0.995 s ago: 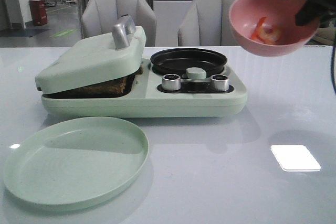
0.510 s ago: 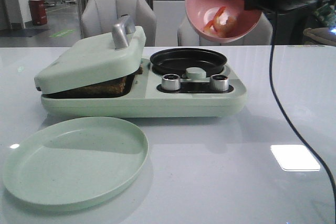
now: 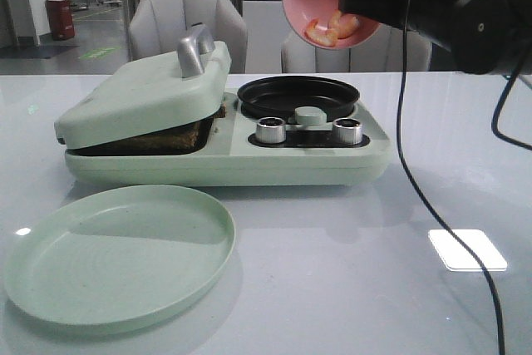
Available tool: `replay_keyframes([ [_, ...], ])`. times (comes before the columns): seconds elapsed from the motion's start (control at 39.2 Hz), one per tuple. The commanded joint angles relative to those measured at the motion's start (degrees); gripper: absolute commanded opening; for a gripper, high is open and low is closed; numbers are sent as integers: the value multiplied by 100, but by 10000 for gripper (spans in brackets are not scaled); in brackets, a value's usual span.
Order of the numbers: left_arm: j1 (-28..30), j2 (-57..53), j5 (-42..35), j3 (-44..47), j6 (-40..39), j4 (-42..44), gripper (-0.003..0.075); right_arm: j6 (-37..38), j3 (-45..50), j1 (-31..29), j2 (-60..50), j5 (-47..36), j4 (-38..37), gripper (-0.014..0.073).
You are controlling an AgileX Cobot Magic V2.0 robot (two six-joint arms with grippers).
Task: Make breakfast with bread and shrimp
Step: 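Carry the bowl over the black pan and tip it to pour shrimp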
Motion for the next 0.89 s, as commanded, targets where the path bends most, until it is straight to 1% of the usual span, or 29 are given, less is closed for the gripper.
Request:
replay_keyframes([
  [0.0,-30,68,-493,-145,-51,-60,114,-214,-195,16,-193,-1056,-415,139],
  [0.08,-30,68,-493,-145,-51,-60,114,-858,-207,16,-156,-1190,-739,139],
  [0.18,-30,68,-493,-145,-51,-60,114,-2049,-300,16,-149,-1024,-990,139],
  [0.23,-30,68,-493,-145,-51,-60,113,-2462,-346,16,-149,-954,-1014,139],
  [0.36,-30,68,-493,-145,-51,-60,113,-3202,-431,16,-149,-838,-1037,139],
  [0.48,-30,68,-493,-145,-51,-60,114,-3892,-492,23,-149,-761,-1360,139],
  [0.61,-30,68,-493,-145,-51,-60,113,-4189,-669,23,-149,-438,-1509,139],
  [0.87,-30,68,-493,-145,-51,-60,113,-4159,-1289,65,-149,81,-1593,139],
])
